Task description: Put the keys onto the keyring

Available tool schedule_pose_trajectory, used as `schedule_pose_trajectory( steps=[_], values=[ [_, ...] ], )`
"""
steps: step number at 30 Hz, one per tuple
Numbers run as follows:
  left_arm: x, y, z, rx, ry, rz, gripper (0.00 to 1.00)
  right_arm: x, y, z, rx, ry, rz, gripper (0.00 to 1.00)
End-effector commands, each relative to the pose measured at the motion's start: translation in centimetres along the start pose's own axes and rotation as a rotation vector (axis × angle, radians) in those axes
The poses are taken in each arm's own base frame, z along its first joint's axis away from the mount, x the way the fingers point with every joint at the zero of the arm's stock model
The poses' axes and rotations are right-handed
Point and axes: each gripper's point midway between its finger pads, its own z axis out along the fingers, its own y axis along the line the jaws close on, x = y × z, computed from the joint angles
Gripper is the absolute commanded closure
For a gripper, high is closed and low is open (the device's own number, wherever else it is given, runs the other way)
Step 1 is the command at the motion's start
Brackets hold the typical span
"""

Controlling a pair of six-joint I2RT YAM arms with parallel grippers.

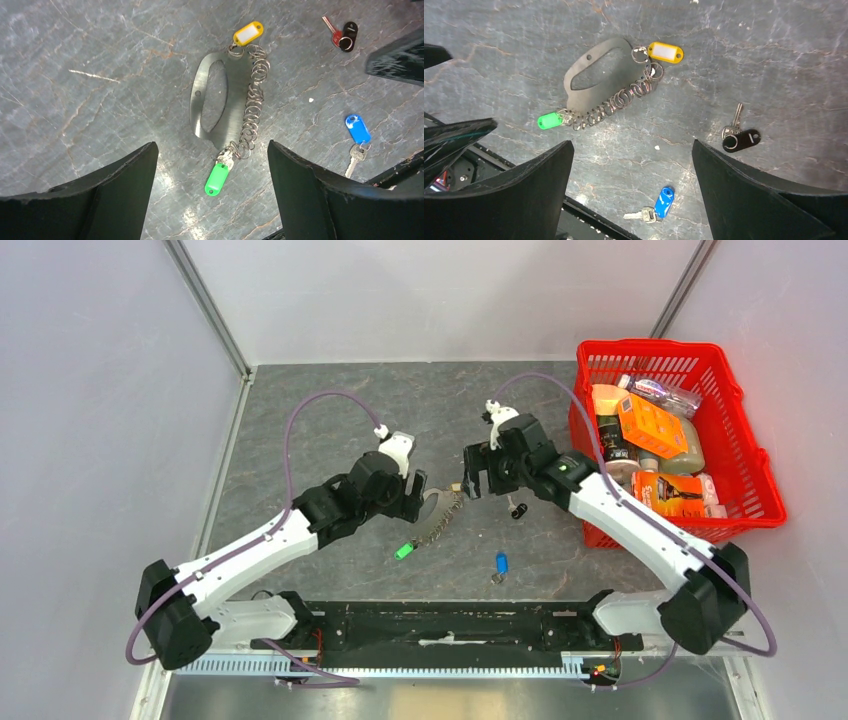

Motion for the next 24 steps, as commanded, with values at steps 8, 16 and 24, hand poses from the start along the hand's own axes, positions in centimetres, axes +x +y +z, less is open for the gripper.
schedule_pose_trajectory(
  steps=[8, 16, 24],
  values=[
    [1.3, 0.8, -1.1, -0.001, -0.099, -0.171, 0.19, 2.1, -1.7, 6.9, 0.103, 0.029, 0.049, 0.14],
    [1.8, 0.8, -1.3, 0.018, -0.121, -0.186, 0.2, 2.2, -0.6, 7.5, 0.075, 0.022, -0.018, 0.33],
    [2.1, 0.3, -0.5, 0.036, -0.12, -0.182, 0.21, 3.8, -0.3, 9.8, 0.106, 0.073, -0.067, 0.47]
  ],
)
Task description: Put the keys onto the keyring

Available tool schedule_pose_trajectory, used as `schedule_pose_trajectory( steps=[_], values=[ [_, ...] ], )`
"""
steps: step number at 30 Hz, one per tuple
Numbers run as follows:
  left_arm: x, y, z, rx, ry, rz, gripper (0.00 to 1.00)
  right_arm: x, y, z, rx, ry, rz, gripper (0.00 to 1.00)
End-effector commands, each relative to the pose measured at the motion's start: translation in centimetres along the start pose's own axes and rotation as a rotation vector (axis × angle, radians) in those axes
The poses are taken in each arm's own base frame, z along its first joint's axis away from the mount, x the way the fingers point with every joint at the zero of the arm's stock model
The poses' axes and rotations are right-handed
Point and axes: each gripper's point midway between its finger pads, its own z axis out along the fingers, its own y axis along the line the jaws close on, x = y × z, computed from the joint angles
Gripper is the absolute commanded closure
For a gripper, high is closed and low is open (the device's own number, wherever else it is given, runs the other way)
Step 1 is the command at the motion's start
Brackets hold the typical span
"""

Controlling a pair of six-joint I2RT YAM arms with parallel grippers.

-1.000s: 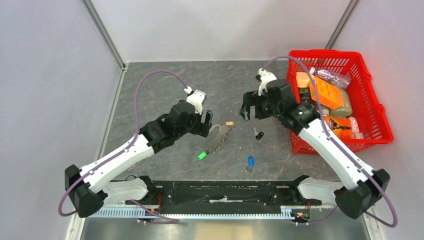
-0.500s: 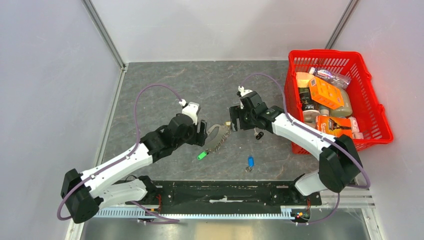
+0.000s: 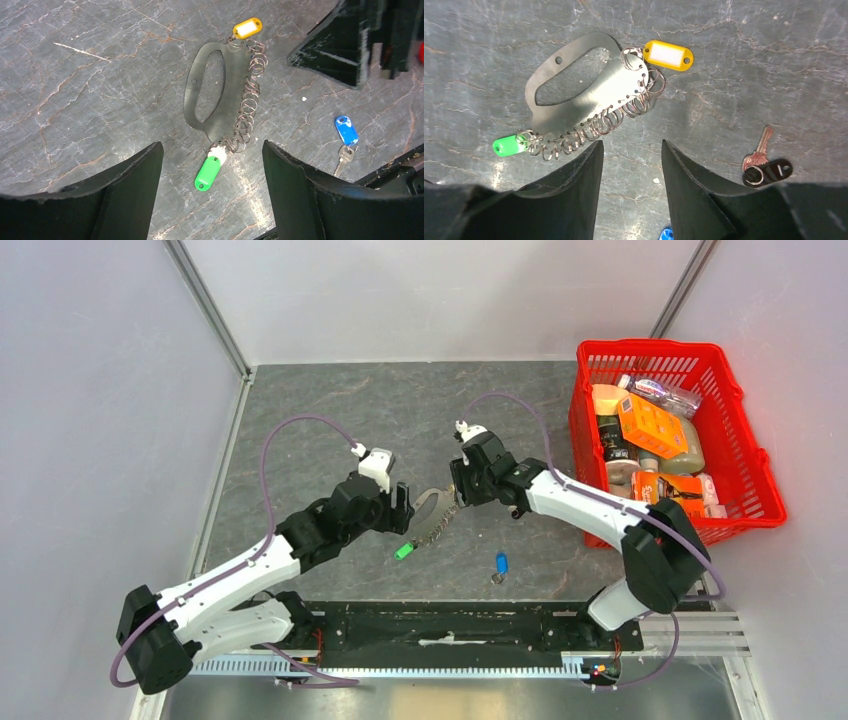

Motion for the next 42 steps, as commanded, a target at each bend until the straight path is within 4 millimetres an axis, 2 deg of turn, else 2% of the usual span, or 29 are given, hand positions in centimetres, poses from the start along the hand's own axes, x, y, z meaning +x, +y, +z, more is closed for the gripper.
schedule_pose_trajectory(
  steps=[1, 13, 20, 30, 42],
  values=[
    [-1.1, -0.8, 0.4, 0.023, -0.051, -0.041, 0.21, -0.7, -0.3, 1.6, 0.033, -0.013, -0.022, 0.48],
    [-1.1, -0.8, 0.7, 0.027, -0.062, -0.028, 0.21, 0.9, -0.9, 3.7, 0.065, 0.02, -0.007, 0.61],
    [-1.2, -0.8, 0.7, 0.03, -0.068, -0.024, 0.21, 1.0, -1.5, 4.6, 0.112, 0.001, 0.047, 0.68],
    [-1.2, -0.7, 1.0, 0.023, -0.063, -0.015, 0.21, 2.1, -0.8, 5.7, 0.082, 0.03, 0.106, 0.68],
    [-1.1, -0.6, 0.9, 0.019, -0.063, -0.01, 0.21, 2.7, -1.2, 6.4, 0.103, 0.017, 0.152, 0.68]
  ],
)
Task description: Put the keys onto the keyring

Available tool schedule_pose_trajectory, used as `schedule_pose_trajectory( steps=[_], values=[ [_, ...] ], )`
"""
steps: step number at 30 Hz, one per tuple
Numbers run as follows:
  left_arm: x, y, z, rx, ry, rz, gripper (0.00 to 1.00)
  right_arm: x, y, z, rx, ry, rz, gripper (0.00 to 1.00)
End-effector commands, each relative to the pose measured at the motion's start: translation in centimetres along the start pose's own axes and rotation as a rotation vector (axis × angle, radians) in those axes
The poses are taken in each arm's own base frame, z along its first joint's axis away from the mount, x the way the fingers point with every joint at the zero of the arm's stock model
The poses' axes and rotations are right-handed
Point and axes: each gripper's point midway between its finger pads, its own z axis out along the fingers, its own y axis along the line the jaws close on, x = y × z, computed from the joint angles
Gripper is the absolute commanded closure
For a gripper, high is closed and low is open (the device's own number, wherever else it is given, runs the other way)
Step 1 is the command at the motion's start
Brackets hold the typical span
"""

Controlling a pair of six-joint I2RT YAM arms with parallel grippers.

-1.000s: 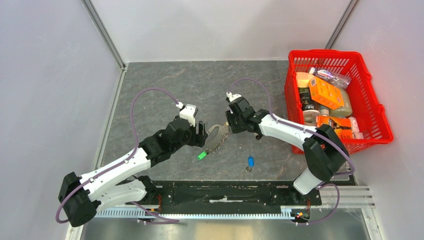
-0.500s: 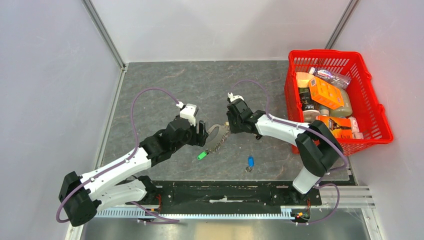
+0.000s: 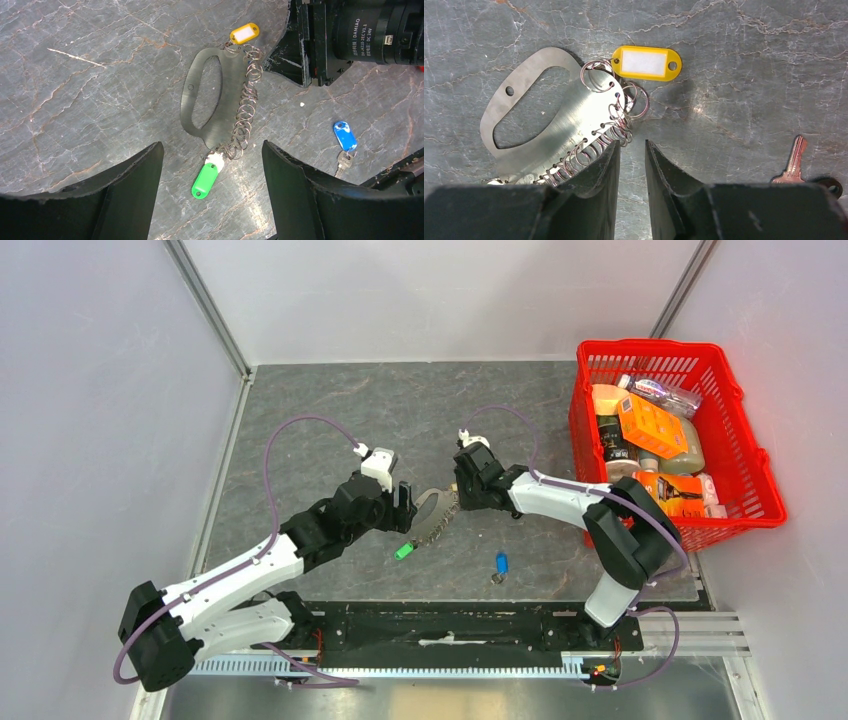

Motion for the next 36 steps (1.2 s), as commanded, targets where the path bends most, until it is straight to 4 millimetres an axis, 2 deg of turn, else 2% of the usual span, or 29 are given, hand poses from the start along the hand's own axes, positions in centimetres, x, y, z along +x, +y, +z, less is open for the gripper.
schedule_pose_trajectory(
  steps=[1, 14, 32, 36],
  values=[
    [-1.1, -0.3, 0.0, 0.009, -0.046, -0.005, 0.21, -0.7, 0.2, 0.5, 0.0, -0.039, 0.042, 0.68],
    [-1.3, -0.3, -0.1, 0.007, -0.047, 0.001, 0.21, -0.9, 0.0, 0.9, 0.023, -0.052, 0.074, 0.68],
    [-1.2, -0.2, 0.0, 0.003, -0.04, 0.008, 0.21, -0.3, -0.1, 1.8, 0.033, -0.041, 0.095, 0.72],
    [-1.2, -0.2, 0.0, 0.003, -0.044, 0.008, 0.21, -0.1, 0.0, 1.9, 0.028, -0.033, 0.101, 0.76]
  ],
)
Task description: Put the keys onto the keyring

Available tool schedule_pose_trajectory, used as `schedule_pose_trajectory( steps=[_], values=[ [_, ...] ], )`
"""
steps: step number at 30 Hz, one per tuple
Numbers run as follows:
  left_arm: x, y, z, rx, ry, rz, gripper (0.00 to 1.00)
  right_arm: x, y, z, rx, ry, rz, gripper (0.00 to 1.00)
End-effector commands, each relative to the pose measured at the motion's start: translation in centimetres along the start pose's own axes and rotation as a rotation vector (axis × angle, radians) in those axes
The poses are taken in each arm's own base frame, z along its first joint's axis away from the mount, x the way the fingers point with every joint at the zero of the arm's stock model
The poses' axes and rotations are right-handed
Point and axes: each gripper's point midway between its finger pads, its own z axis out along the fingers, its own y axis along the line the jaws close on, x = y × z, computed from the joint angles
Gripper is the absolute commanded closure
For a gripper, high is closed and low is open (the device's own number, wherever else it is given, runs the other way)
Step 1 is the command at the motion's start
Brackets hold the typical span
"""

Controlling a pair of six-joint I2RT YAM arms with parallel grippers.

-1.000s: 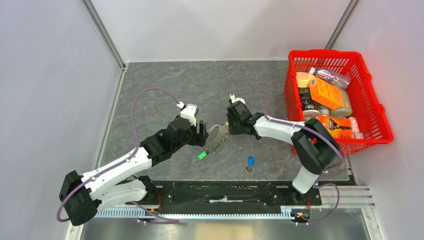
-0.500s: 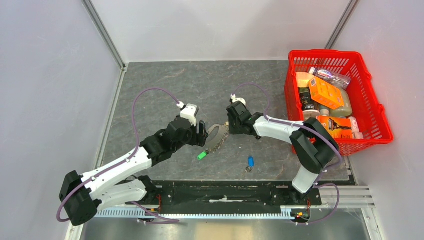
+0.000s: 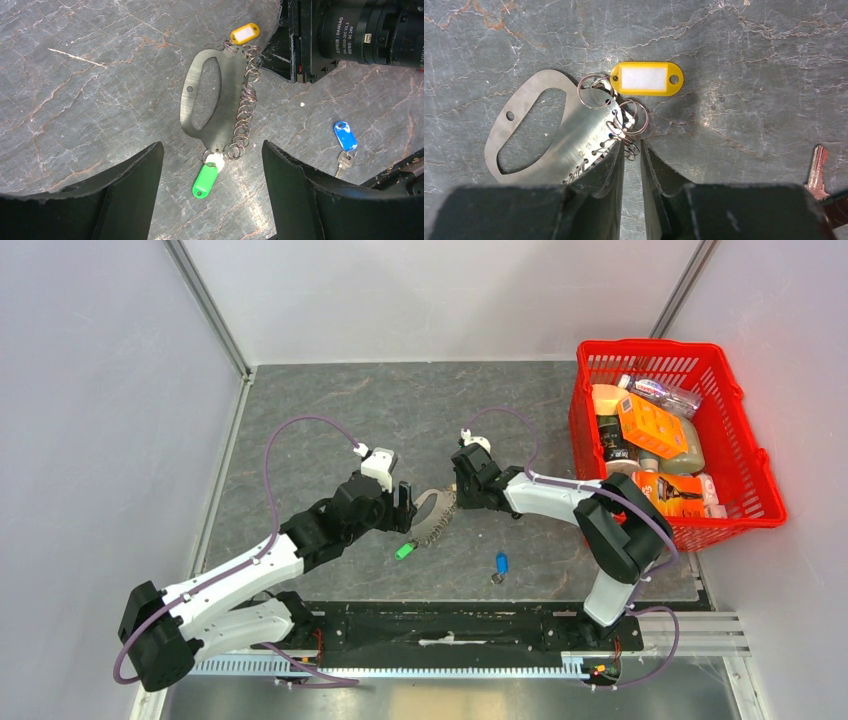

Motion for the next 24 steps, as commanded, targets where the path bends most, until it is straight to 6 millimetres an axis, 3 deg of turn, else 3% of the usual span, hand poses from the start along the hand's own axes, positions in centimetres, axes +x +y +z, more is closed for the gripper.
schedule_pose_trajectory(
  steps=[1, 4, 9, 14, 18, 24],
  values=[
    [-1.2, -0.2, -0.1, 0.004, -0.044, 0.006, 0.21, 0.1, -0.1, 0.5, 0.008, -0.007, 0.018, 0.76],
    [-1.2, -0.2, 0.0, 0.002, -0.044, 0.007, 0.21, 0.3, 0.0, 0.6, 0.003, -0.005, 0.023, 0.81],
    [-1.2, -0.2, 0.0, 0.001, -0.042, 0.007, 0.21, 0.2, 0.1, 0.3, -0.005, -0.007, 0.025, 0.99],
    [-1.3, -0.4, -0.3, 0.011, -0.044, -0.001, 0.21, -0.4, 0.4, -0.9, -0.026, -0.015, 0.01, 1.0],
    [-1.8, -1.0, -1.1, 0.05, -0.053, -0.028, 0.21, -1.8, 0.9, -3.7, -0.031, -0.058, -0.066, 1.0],
    [-2.7, -2.6, -3.1, 0.136, -0.045, -0.062, 0.21, -3.9, 1.8, -10.3, 0.023, -0.109, -0.337, 1.0]
  ],
)
